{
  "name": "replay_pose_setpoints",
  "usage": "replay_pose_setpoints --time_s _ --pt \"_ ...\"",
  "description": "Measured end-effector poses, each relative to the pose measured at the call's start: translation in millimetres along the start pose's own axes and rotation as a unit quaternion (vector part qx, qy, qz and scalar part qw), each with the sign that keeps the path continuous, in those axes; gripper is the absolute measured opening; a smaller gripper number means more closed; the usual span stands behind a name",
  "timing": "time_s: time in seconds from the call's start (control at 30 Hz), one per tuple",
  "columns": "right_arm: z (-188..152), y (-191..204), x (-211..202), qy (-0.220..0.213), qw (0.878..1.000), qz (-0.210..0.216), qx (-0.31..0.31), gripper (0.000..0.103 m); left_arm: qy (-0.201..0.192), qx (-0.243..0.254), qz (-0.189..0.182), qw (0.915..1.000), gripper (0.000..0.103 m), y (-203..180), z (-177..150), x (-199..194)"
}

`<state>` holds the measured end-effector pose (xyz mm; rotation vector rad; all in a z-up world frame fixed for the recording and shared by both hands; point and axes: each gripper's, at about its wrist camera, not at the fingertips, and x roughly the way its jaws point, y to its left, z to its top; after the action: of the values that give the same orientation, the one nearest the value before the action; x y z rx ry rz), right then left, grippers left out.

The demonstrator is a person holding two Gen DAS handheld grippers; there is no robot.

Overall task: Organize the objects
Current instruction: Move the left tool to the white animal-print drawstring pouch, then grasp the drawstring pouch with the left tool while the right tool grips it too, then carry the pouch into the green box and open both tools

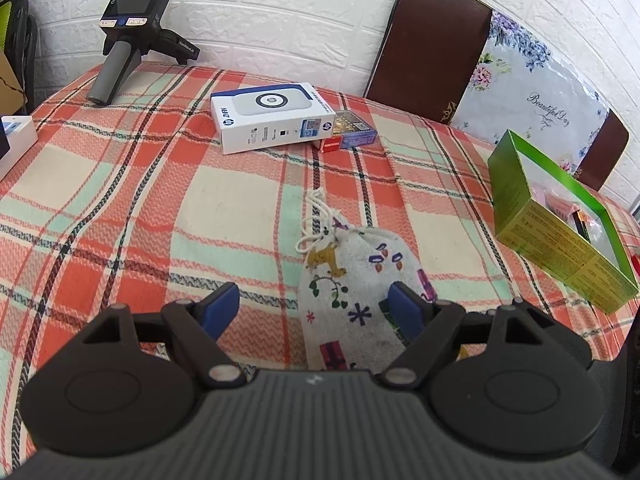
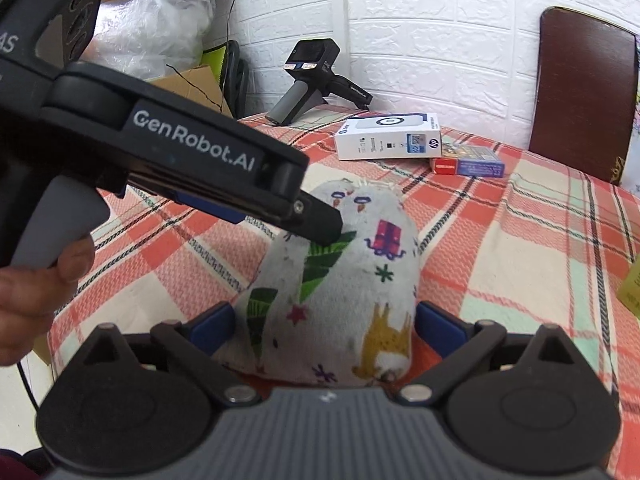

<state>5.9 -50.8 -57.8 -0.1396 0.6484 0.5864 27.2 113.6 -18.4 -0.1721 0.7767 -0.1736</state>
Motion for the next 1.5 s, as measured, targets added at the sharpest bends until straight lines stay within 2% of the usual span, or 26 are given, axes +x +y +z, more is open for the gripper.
replay_pose_setpoints --time_s 0.53,0.73,0.8,0.9,0.97,1.07,1.27,1.5 --pt "-1.9 -0.2 8.1 -0.002 1.000 -0.004 0.009 0.100 0.010 -0.011 -0.003 0.9999 0.083 -1.3 -6.4 3.6" --pt "-4.3 1.0 3.7 -0.009 1.000 -0.002 0.005 0.089 0.016 -0.021 -0.009 0.9996 0.080 -0.1 -7.2 5.0" --pt "-5.4 1.5 1.8 -0.012 1.000 -0.003 0.005 0.084 0.015 -0.015 -0.022 0.9995 0.067 -2.2 -7.9 4.5" --pt "-5.9 0.7 -0.4 -0.013 1.000 -0.005 0.010 0.079 0.014 -0.009 -0.035 0.9992 0.054 -6.3 -8.1 4.3" --pt "-6.5 0.1 -2.3 -0.013 1.000 -0.005 0.013 0.077 0.016 -0.009 -0.045 0.9988 0.049 -8.5 -8.5 4.7" --pt "-8.0 -1.9 -6.6 -0.012 1.000 -0.007 0.021 0.073 0.017 -0.006 -0.052 0.9985 0.046 -13.0 -9.7 5.2" --pt "-19.2 -13.2 -26.7 -0.007 0.999 -0.024 0.032 0.071 0.035 -0.014 -0.097 0.9946 0.044 -29.8 -13.6 8.3" --pt "-47.5 -43.0 -68.5 -0.004 0.995 -0.075 0.065 0.070 0.062 0.037 -0.155 0.9853 0.044 -87.1 -20.9 19.1"
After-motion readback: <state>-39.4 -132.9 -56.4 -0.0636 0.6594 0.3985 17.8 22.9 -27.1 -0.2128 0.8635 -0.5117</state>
